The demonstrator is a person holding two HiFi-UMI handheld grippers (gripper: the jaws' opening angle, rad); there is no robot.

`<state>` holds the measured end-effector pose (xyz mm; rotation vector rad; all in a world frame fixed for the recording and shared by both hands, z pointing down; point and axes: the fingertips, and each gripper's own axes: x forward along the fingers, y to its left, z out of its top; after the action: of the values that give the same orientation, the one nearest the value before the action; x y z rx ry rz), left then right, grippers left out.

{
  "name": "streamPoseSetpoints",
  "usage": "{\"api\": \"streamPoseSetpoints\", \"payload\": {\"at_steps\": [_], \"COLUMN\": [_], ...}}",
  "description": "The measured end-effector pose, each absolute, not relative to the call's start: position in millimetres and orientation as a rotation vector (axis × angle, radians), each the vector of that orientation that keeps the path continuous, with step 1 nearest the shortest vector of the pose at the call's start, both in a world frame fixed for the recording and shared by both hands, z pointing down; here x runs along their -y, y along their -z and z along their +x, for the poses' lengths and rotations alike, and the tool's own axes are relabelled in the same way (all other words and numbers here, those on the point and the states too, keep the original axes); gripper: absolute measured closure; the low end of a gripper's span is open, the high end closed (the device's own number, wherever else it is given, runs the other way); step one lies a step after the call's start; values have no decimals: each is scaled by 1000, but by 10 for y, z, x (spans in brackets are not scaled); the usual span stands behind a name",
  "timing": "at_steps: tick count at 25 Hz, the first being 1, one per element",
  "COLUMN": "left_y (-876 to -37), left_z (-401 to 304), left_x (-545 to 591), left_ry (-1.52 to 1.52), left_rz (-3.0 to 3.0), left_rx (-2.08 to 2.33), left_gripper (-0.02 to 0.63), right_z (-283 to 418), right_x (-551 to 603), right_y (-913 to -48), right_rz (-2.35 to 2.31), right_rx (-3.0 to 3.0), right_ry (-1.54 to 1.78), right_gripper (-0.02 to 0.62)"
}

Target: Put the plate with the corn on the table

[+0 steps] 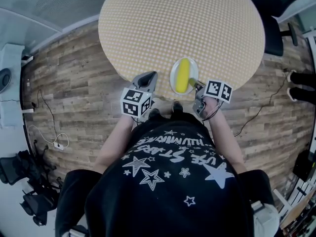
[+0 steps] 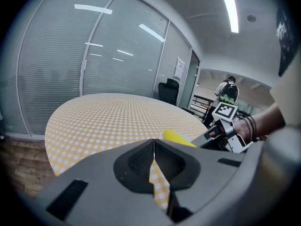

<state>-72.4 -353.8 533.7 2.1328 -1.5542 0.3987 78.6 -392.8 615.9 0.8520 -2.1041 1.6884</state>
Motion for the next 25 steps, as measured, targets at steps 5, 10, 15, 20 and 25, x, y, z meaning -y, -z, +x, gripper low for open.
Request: {"api": "streamPoseSetpoints", "payload": {"at_steps": [5, 10, 15, 20, 25], "left_y": [-5302, -5295, -5297, -5257, -5139], "left_z": [-782, -821, -825, -844, -886], "left_x": [3489, 3431, 3380, 3364, 3370], "left_ry": [-395, -396, -415, -395, -357], "left_rz": [2151, 2170, 2204, 2241, 2284], "left_rx": [1545, 1529, 1497, 1474, 1456], "left_gripper": [595, 594, 594, 594, 594], "right_z": [788, 805, 928, 1049, 1149], "right_x": [3974, 3980, 4033, 4051, 4040], "right_y": [-6113, -6115, -6099, -5992, -5734], "right_rz": [895, 977, 1144, 1235, 1354], "right_rx": [2142, 2145, 2143, 2171, 2249], "right_ry": [-1691, -1641, -1579, -1559, -1475], "right_gripper": [511, 491, 491, 492, 492]}}
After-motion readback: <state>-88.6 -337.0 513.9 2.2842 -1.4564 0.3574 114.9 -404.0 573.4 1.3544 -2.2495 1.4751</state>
